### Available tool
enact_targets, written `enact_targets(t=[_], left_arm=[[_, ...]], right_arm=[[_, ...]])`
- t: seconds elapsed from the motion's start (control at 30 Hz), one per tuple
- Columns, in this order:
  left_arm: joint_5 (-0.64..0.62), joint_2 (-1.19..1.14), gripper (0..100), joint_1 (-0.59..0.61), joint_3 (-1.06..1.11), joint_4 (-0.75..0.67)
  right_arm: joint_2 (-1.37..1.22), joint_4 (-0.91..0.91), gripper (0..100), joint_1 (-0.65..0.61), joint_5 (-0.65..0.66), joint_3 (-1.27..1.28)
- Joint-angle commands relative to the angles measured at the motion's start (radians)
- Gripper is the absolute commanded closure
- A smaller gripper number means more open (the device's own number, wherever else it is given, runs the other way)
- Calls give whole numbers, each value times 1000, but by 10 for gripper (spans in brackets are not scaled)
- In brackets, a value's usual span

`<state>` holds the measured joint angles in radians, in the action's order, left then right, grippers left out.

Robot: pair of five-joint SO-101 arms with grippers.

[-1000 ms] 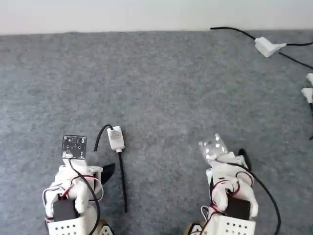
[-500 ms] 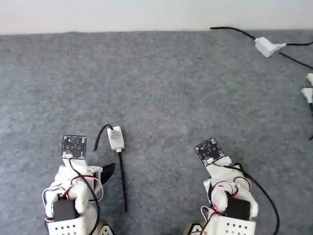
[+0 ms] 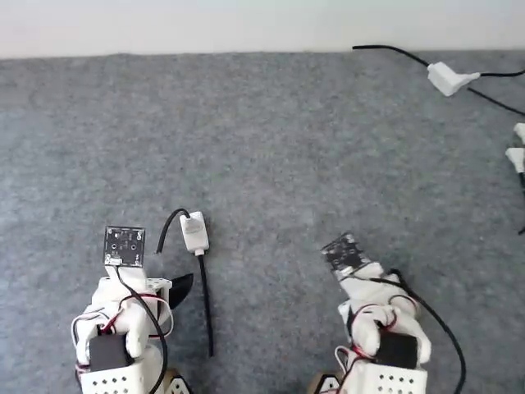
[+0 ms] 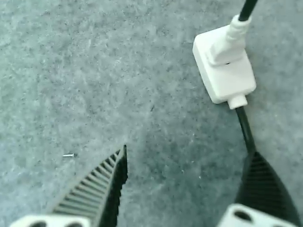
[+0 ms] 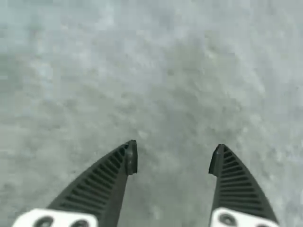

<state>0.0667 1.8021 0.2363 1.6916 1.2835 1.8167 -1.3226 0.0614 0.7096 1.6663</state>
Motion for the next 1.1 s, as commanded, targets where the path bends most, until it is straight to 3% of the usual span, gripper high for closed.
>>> enact_targets(t=[0.0, 0.1, 0.23, 0.6, 1.07], left_arm=[[-2, 12, 628, 3, -8, -23], [-2, 12, 628, 3, -8, -23], [-2, 12, 628, 3, -8, -23], [-2, 12, 628, 3, -8, -23], [-2, 12, 628, 3, -8, -23]], right_arm=[[-2, -18, 757, -157, 17, 17], [-2, -19, 757, -274, 18, 17], [-2, -8, 757, -295, -2, 17], [-2, 18, 757, -291, -384, 17], [-2, 18, 757, -295, -315, 17]])
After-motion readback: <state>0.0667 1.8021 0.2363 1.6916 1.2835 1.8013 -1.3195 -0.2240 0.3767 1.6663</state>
